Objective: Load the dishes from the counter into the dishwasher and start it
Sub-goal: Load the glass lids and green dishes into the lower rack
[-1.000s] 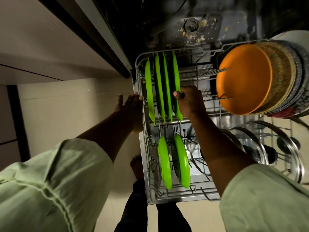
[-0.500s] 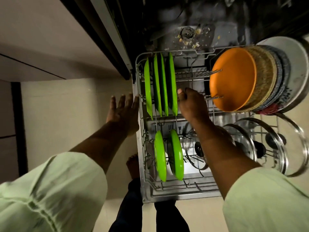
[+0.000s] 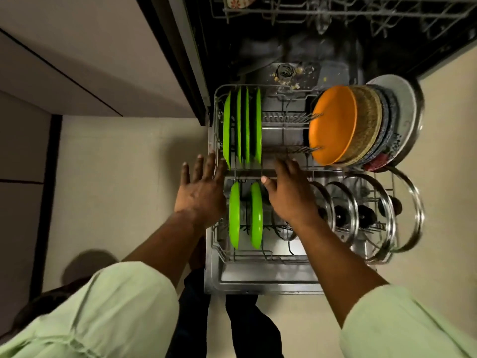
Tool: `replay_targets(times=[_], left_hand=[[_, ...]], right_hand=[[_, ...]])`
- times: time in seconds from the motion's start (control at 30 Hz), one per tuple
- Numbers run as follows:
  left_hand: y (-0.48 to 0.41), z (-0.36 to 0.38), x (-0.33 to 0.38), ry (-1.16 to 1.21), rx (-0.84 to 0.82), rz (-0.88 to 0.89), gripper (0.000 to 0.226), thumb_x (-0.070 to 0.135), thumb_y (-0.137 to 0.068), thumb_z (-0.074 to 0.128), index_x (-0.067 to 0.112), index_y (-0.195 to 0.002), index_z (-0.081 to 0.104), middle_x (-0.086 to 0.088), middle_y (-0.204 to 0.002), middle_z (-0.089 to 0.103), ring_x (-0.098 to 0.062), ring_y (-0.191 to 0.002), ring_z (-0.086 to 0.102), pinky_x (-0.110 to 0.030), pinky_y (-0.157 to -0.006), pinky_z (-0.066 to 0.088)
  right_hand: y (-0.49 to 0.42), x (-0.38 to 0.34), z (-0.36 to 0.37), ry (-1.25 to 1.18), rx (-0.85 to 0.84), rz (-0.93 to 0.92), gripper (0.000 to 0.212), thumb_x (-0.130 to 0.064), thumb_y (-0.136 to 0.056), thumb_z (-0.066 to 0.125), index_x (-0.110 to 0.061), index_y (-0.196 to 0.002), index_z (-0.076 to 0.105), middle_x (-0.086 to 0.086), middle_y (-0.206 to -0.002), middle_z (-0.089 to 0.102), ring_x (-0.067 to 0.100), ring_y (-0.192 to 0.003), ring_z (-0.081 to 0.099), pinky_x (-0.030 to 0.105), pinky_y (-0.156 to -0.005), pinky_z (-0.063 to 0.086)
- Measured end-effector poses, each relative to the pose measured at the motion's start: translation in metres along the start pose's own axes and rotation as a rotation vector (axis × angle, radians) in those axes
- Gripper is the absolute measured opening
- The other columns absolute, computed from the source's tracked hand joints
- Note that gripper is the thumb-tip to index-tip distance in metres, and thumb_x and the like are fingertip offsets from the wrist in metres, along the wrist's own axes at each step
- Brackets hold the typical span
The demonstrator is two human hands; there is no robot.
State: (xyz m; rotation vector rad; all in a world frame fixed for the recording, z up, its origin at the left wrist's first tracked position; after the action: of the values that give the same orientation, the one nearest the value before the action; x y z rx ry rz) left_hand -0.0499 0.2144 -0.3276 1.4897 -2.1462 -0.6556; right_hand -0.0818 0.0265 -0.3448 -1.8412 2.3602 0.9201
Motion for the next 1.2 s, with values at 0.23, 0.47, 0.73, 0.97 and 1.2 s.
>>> replay_targets(times=[0.23,0.47,0.73,0.97,1.2], left_hand=[[0.057,0.015,0.040,-0.007,0.057,-0.024,0.077,0.026,-0.101,0.036,0.017,-0.155,-0.018,-0.010,-0.160,-0.027,-0.032,-0.149,-0.021,-0.053,-0.121,-0.007],[0.117,0.041,0.076,-0.055,0.063,-0.020,0.081,0.028,-0.100,0.039,0.015,-0.155,-0.017,-0.011,-0.162,-0.026,-0.032,-0.150,-0.020,-0.053,-0.122,-0.005],[0.186,0.098,0.126,-0.038,0.053,-0.019,0.077,0.024,-0.100,0.035,0.015,-0.156,-0.015,-0.010,-0.163,-0.022,-0.031,-0.150,-0.019,-0.051,-0.122,-0.007],[0.192,0.151,0.162,-0.061,0.010,-0.063,0.077,0.025,-0.101,0.037,0.013,-0.156,-0.015,-0.012,-0.163,-0.021,-0.029,-0.150,-0.019,-0.048,-0.119,-0.009],[0.180,0.191,0.185,-0.042,-0.024,-0.141,0.079,0.028,-0.100,0.037,0.011,-0.155,-0.017,-0.013,-0.163,-0.022,-0.031,-0.151,-0.018,-0.049,-0.120,-0.005]], right_hand=[[0.058,0.015,-0.017,0.135,0.015,-0.076,0.059,-0.043,-0.101,0.042,-0.010,-0.149,0.033,0.013,-0.156,0.030,0.030,-0.148,0.018,0.042,-0.116,0.023],[0.117,0.039,-0.015,0.127,0.044,-0.100,0.063,-0.043,-0.101,0.042,-0.010,-0.152,0.027,0.012,-0.159,0.025,0.028,-0.150,0.013,0.042,-0.121,0.016],[0.208,0.084,-0.009,0.179,-0.001,-0.113,0.064,-0.045,-0.102,0.039,-0.011,-0.154,0.020,0.011,-0.162,0.018,0.027,-0.150,0.009,0.041,-0.122,0.011],[0.246,0.159,0.025,0.203,-0.044,-0.141,0.065,-0.036,-0.100,0.048,-0.009,-0.154,0.022,0.012,-0.161,0.019,0.028,-0.150,0.011,0.038,-0.121,0.010],[0.252,0.235,0.050,0.308,-0.087,-0.139,0.065,-0.030,-0.099,0.049,-0.006,-0.153,0.021,0.015,-0.161,0.019,0.029,-0.150,0.011,0.040,-0.122,0.013]])
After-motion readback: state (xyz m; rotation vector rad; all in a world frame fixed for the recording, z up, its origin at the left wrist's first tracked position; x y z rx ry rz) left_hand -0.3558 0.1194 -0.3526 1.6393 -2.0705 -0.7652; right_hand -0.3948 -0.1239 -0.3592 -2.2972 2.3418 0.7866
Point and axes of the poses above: each hand's wrist, its own y-axis away from the middle knuckle, its own z-axis out of the palm, x = y × z, the point moved 1 cm from there along -y, towards the middle knuckle
